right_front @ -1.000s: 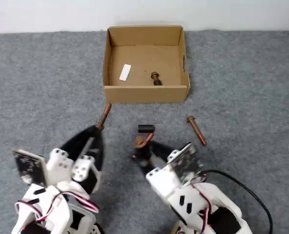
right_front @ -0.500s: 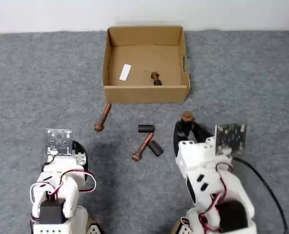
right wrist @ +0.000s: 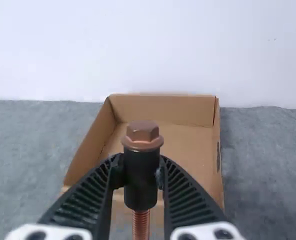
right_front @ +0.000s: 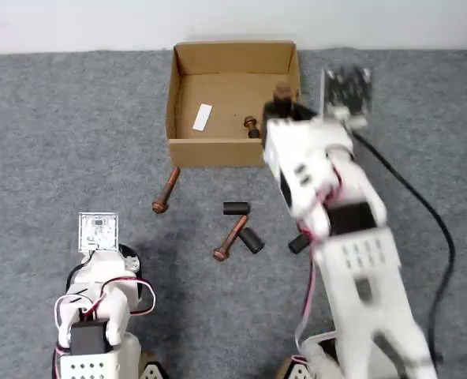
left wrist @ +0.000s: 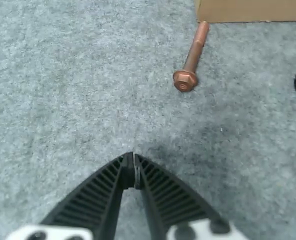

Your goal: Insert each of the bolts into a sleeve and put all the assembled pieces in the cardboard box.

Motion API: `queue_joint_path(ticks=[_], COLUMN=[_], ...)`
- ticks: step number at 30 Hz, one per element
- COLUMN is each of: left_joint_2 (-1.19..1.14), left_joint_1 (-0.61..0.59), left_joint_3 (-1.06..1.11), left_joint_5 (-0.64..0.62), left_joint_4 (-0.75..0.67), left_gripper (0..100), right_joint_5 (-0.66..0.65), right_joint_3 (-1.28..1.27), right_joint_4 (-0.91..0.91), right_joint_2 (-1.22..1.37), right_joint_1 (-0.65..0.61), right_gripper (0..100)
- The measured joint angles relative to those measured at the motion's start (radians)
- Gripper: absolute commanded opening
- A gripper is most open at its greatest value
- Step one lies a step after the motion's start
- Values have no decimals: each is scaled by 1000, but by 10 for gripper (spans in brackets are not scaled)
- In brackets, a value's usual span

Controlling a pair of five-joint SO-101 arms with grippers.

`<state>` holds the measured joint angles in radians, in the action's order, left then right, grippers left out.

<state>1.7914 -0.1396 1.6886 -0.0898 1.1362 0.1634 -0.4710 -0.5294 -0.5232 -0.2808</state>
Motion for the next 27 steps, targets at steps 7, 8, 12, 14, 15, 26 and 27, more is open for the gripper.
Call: queue_joint_path(ticks=[7, 8, 12, 14, 15, 26, 27], left_joint_2=[0, 0, 0, 0, 0, 0, 0], left_joint_1=[0, 0, 0, 0, 0, 0, 0], left_joint_3=[0, 0, 0, 0, 0, 0, 0], left_joint_5=[0, 0, 0, 0, 0, 0, 0], left_joint_4=[0, 0, 0, 0, 0, 0, 0], left_gripper=[5, 5, 5, 5, 5, 5, 5], right_joint_5=[0, 0, 0, 0, 0, -89, -94], right_joint_3=[276, 318, 453, 503, 523, 767, 792], right_joint_4=[104, 106, 106, 106, 106, -173, -204], right_joint_2=[457, 517, 735, 818, 853, 1092, 1103], right_joint_1=[69, 77, 97, 98, 97, 95, 94], right_gripper=[8, 8, 8, 8, 8, 142, 168])
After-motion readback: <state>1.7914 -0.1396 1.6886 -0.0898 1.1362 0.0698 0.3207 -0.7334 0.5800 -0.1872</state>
